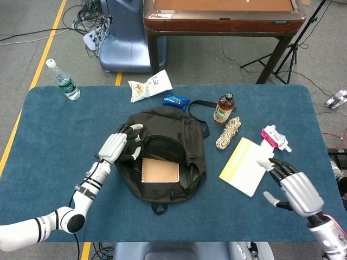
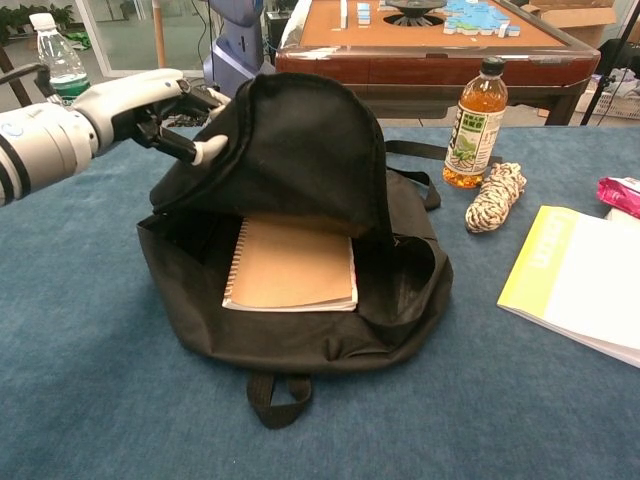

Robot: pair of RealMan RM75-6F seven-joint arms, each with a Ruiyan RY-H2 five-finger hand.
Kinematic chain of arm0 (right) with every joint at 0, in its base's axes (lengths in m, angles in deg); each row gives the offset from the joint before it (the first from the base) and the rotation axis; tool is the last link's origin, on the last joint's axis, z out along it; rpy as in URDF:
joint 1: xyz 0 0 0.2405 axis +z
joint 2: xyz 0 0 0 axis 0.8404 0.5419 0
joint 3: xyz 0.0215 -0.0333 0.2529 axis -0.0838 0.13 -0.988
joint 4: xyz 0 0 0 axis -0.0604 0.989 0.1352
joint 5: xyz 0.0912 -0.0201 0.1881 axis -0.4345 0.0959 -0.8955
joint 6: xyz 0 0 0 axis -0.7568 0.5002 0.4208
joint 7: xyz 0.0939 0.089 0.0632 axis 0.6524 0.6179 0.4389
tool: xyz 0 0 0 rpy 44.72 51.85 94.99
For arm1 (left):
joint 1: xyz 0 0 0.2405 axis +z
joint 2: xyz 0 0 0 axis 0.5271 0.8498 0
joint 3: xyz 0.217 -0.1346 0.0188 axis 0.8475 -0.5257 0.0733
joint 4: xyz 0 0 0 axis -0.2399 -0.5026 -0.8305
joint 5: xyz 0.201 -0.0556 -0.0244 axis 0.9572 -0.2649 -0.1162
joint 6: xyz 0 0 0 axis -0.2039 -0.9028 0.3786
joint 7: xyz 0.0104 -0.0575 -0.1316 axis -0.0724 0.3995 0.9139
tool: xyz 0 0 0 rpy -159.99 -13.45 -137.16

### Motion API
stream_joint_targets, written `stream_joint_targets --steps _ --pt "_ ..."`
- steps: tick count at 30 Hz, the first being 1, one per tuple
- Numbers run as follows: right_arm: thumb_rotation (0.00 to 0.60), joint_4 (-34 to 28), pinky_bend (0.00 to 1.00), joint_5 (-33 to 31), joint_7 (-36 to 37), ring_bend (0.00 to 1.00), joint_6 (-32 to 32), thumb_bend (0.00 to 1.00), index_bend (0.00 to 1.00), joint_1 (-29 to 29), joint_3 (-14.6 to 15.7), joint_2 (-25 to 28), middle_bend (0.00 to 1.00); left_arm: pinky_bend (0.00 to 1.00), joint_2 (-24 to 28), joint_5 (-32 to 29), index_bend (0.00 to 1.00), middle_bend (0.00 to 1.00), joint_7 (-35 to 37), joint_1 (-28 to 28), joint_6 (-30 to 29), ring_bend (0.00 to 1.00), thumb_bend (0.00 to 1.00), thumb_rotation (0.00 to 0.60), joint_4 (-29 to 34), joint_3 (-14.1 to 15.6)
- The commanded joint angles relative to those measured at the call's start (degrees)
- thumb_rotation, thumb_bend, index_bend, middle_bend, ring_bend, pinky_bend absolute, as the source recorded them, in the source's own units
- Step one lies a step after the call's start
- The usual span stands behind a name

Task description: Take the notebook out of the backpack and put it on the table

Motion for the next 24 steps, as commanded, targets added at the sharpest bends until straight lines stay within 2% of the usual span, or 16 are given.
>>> stream_joint_targets --steps 1,6,11,18,24 --pt "0.600 -2.23 0.24 3.69 -0.02 0.14 -6.95 0.31 0.14 5.78 0.93 -2.62 0.25 0.00 0.45 -3.04 0.77 0.16 -1.64 -0.19 -1.01 0.01 0.87 0.600 1.72 -1.59" --pt "0.600 -2.84 0.24 3.92 0.76 0.14 -14.60 0.31 0.15 12.53 -0.15 -6.98 0.25 0.00 0.95 -5.82 0.77 0.16 -3.35 -0.14 -2.67 0.02 0.87 0.600 3.80 -2.52" --pt "0.600 0.17 0.24 1.40 1.55 0.14 -19.19 0.31 0.19 17.63 -2.05 -13.89 0.26 0.00 1.50 -8.05 0.77 0.16 -4.60 0.01 -3.68 0.02 0.87 0.600 5.49 -2.77" --pt "0.600 6.72 0.24 -1.20 1.56 0.14 -21.47 0.31 0.20 22.09 -3.31 -24.06 0.26 0.00 2.06 -10.69 0.77 0.16 -3.80 0.58 -3.68 0.02 0.87 0.600 7.11 -2.91" --pt "0.600 12.63 0.24 -3.30 1.61 0.14 -21.57 0.31 0.20 24.12 -3.44 -30.43 0.26 0.00 1.59 -11.35 0.77 0.16 -3.66 0.71 -4.21 0.02 0.86 0.600 7.16 -2.57"
